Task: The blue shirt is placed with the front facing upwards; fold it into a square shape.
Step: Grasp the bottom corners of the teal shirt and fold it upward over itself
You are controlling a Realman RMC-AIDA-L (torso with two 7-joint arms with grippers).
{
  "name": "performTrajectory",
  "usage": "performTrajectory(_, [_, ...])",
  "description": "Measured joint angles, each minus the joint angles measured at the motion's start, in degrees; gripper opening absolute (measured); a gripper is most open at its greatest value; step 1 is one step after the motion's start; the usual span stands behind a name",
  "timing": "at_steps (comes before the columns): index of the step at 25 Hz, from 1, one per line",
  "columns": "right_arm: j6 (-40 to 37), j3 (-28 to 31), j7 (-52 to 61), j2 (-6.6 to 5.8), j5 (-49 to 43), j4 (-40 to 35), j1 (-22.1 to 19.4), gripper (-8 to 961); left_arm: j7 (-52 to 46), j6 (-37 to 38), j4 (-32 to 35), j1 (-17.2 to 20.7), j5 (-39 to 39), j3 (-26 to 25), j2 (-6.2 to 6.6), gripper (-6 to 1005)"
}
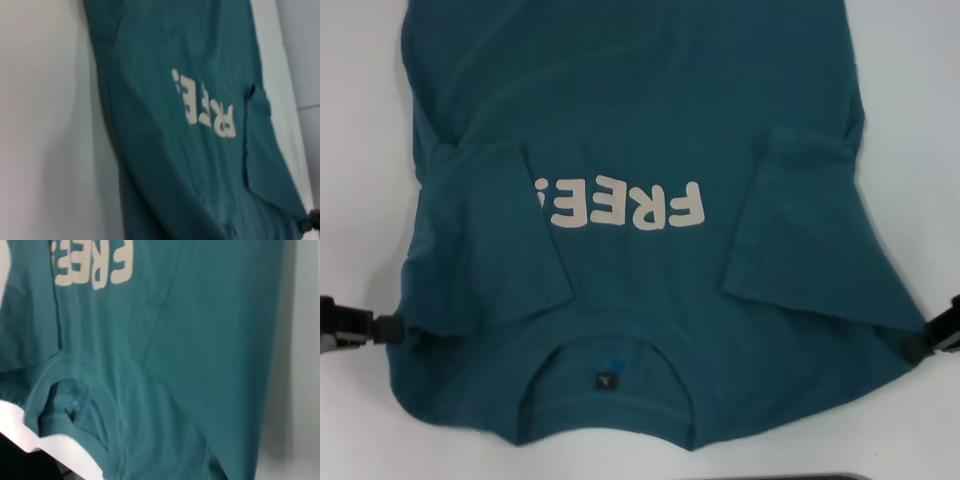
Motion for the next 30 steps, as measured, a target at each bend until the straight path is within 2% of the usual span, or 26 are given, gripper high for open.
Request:
performTrajectory(3, [-0.87, -0.04, 0.14, -0.64, -0.41, -0.02, -0.40, 7, -0.31, 0.25, -0.02, 0.22, 0.53, 1.48, 0.26, 16])
performTrajectory(9, [-1.51, -0.49, -0.19, -0.35, -2.40, -0.02, -0.84, 9, -0.41, 0.92, 0.00, 0.32, 3.11, 4.49, 0.06, 16])
performTrajectory(13, [-1.53, -0.40, -0.21, -0.40, -3.42, -0.02, -1.29, 8, -0.43, 0.92, -0.15, 0.69, 4.30, 4.20, 0.02, 16])
performTrajectory(22, [-2.27, -0.24, -0.06, -0.74, -3.50, -2.14, -2.41, 7, -1.08, 0.86, -0.43, 1.96, 4.49, 4.00, 0.95, 15])
performTrajectory(30, [-2.29, -0.48, -0.20, -0.74, -3.55, -2.20, -2.27, 9, -0.89, 1.42, -0.43, 2.09, 4.87, 4.53, 0.83, 15])
